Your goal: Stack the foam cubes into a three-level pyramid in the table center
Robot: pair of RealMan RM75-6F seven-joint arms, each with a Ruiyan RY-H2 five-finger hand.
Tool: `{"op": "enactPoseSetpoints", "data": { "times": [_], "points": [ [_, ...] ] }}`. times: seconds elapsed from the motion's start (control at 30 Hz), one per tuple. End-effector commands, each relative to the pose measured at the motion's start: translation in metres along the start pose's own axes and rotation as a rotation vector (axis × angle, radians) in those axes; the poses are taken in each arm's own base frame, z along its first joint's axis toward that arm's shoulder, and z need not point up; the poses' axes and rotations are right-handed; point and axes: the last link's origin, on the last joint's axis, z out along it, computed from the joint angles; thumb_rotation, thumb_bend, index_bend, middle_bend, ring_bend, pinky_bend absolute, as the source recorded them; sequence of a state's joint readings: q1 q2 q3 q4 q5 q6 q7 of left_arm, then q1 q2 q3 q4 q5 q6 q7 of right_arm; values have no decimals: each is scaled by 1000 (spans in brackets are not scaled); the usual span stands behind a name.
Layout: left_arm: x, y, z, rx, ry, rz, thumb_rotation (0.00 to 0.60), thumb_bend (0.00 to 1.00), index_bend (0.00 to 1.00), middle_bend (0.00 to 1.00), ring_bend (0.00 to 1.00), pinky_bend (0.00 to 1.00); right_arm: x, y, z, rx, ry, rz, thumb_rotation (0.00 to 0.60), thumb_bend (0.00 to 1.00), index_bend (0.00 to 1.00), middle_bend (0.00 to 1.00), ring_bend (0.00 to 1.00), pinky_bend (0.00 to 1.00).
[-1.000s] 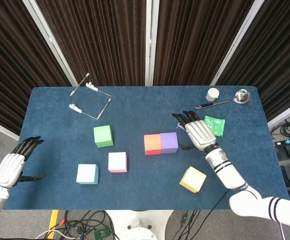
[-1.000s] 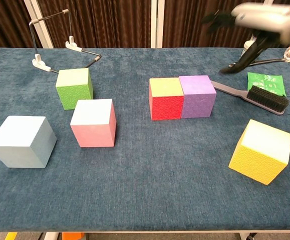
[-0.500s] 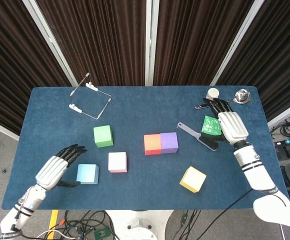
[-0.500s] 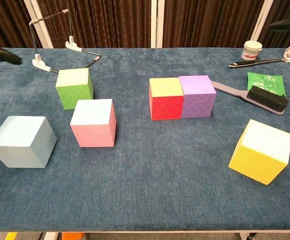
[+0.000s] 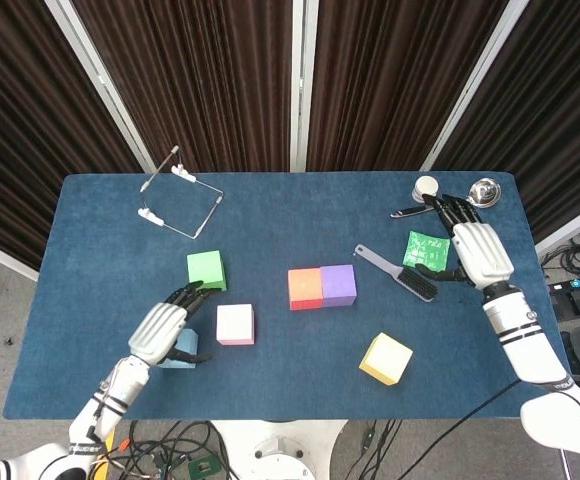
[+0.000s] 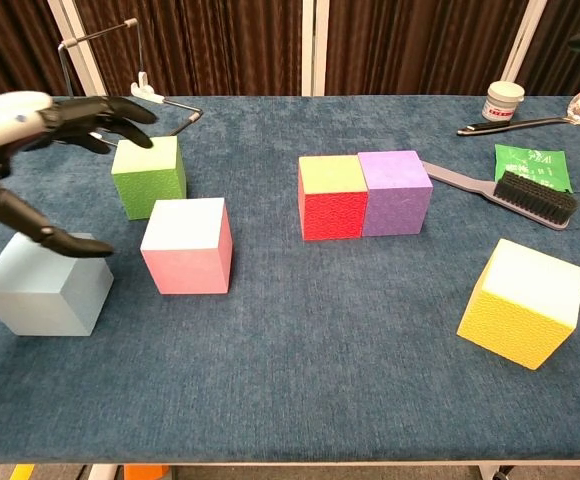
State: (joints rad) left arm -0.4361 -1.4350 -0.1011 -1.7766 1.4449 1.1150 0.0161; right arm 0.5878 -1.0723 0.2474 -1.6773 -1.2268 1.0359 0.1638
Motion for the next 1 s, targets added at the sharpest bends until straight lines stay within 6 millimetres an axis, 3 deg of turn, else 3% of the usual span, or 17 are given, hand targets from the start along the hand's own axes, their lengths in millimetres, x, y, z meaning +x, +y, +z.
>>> {"op": "enactPoseSetpoints", "data": {
  "times": [0.03, 0.3, 1.0],
  "points": [
    [-8, 10, 14, -6, -17, -18, 600, 15, 105, 171, 20, 139, -1, 3, -2, -5, -2, -1, 600, 103, 0, 112, 0, 0],
    [-30, 15, 31, 42, -29, -38, 600, 14, 105, 185, 20, 139, 2, 11, -5, -18, 6, 4, 600, 109, 0, 112, 0, 0],
    [-49, 8, 45, 73, -5, 19, 600, 90, 107, 282, 24, 139, -1, 19, -10, -23, -5, 42, 600, 124, 0, 113, 0, 0]
  ]
}}
